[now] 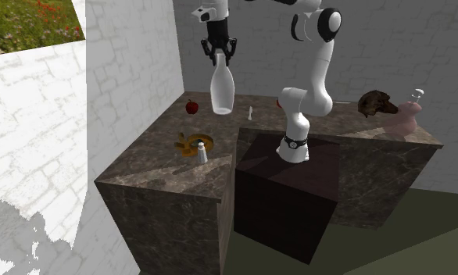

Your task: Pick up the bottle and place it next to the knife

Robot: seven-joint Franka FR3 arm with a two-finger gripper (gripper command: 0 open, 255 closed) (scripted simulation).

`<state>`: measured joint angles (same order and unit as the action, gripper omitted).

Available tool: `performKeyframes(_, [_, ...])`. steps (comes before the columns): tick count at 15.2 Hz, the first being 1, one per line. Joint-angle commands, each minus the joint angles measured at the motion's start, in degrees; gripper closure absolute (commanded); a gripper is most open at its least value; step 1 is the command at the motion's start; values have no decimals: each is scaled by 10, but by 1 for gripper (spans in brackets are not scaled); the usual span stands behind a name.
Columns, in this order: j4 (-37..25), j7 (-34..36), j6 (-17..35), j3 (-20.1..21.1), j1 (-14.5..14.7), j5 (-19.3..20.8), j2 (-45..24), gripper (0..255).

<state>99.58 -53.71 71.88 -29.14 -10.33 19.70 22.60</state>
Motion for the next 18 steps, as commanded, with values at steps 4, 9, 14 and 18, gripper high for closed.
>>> performKeyframes(4, [73, -33, 12, -16, -27, 47, 78, 255])
performKeyframes(9, [127, -73, 20, -39, -56, 93, 142, 255])
performKeyframes(14, [164, -120, 28, -70, -86, 142, 196, 255])
performKeyframes(18, [183, -162, 34, -100, -108, 182, 232, 255])
